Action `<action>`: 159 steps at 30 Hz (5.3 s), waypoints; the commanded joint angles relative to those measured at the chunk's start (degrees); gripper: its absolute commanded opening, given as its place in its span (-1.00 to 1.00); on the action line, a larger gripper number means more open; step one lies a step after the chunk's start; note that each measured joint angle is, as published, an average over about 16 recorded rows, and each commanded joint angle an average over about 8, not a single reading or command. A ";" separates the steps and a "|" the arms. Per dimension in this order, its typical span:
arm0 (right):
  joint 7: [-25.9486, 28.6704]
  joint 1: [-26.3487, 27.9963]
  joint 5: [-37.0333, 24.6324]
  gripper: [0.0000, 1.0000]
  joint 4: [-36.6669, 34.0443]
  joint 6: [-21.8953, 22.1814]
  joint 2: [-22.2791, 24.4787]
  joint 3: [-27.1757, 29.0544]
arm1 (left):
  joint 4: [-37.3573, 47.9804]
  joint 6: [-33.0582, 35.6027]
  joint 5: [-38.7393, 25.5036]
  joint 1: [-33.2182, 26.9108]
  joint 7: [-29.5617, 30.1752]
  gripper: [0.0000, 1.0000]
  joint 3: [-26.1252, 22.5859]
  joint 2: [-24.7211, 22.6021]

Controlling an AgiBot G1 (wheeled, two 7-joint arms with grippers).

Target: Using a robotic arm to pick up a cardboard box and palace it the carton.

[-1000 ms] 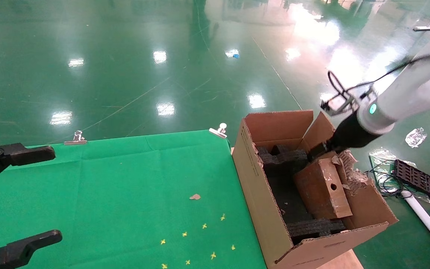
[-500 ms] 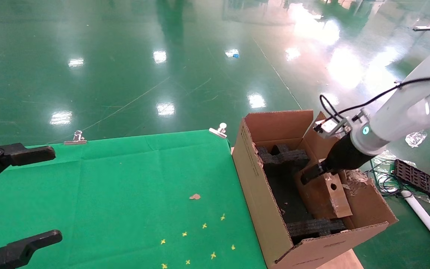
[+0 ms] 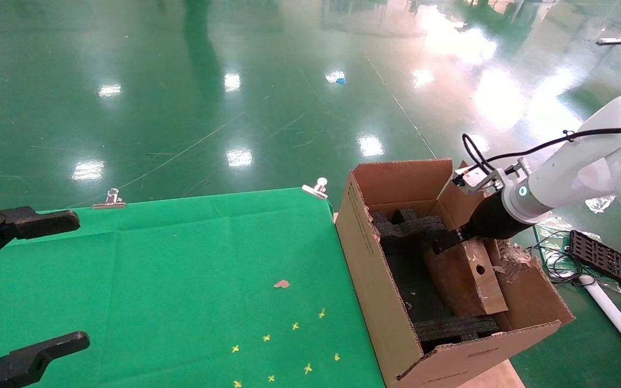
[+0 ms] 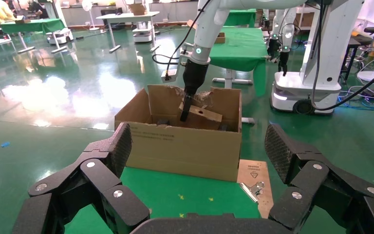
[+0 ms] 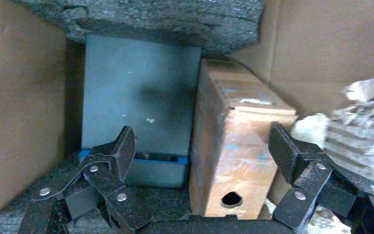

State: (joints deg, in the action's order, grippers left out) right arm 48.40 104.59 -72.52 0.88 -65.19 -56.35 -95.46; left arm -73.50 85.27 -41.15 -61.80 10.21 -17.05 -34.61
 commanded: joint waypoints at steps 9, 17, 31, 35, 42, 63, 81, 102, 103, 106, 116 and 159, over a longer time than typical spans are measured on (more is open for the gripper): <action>-1.39 0.36 1.16 1.00 0.57 -2.82 0.34 0.79 | 0.00 -0.01 0.02 -0.01 -0.02 1.00 -0.03 0.01; -7.46 4.91 5.15 1.00 2.96 -8.68 2.65 3.60 | 0.00 -0.02 0.04 -0.01 -0.03 1.00 -0.05 0.02; -25.34 5.57 20.53 1.00 10.43 -5.61 8.66 15.45 | 0.02 -0.04 0.07 -0.01 -0.05 1.00 -0.08 0.03; -26.15 3.37 22.02 1.00 13.45 -6.09 9.37 18.92 | 0.04 -0.04 0.07 -0.02 -0.06 1.00 -0.10 0.03; -27.55 -2.27 23.07 1.00 20.65 -7.84 10.82 26.28 | 0.06 -0.03 0.09 -0.04 -0.08 1.00 -0.12 0.03; -31.85 -19.62 26.30 1.00 42.81 -13.23 15.30 48.91 | 0.07 -0.05 0.13 -0.06 -0.11 1.00 -0.18 0.06; -35.57 -34.61 29.09 1.00 61.95 -17.89 19.16 68.46 | 0.07 -0.07 0.16 -0.07 -0.14 1.00 -0.24 0.08; -37.81 -44.23 31.03 1.00 74.15 -20.88 21.60 80.98 | 0.09 -0.12 0.20 -0.06 -0.16 1.00 -0.27 0.10; -37.80 -44.13 31.02 1.00 74.03 -20.86 21.58 80.86 | 0.09 -0.12 0.20 -0.06 -0.16 1.00 -0.27 0.10; -37.77 -43.87 30.99 1.00 73.70 -20.78 21.53 80.52 | 0.09 -0.12 0.20 -0.06 -0.16 1.00 -0.27 0.10; -37.70 -43.35 30.78 1.00 73.06 -20.59 21.42 79.85 | 0.09 -0.11 0.20 -0.07 -0.15 1.00 -0.26 0.10; -37.62 -42.93 30.64 1.00 72.55 -20.45 21.31 79.30 | 0.09 -0.10 0.19 -0.07 -0.15 1.00 -0.26 0.10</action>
State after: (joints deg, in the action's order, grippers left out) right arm 10.78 61.65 -41.88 73.43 -85.64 -35.04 -16.16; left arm -73.41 85.17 -40.96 -61.87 10.06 -17.31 -34.51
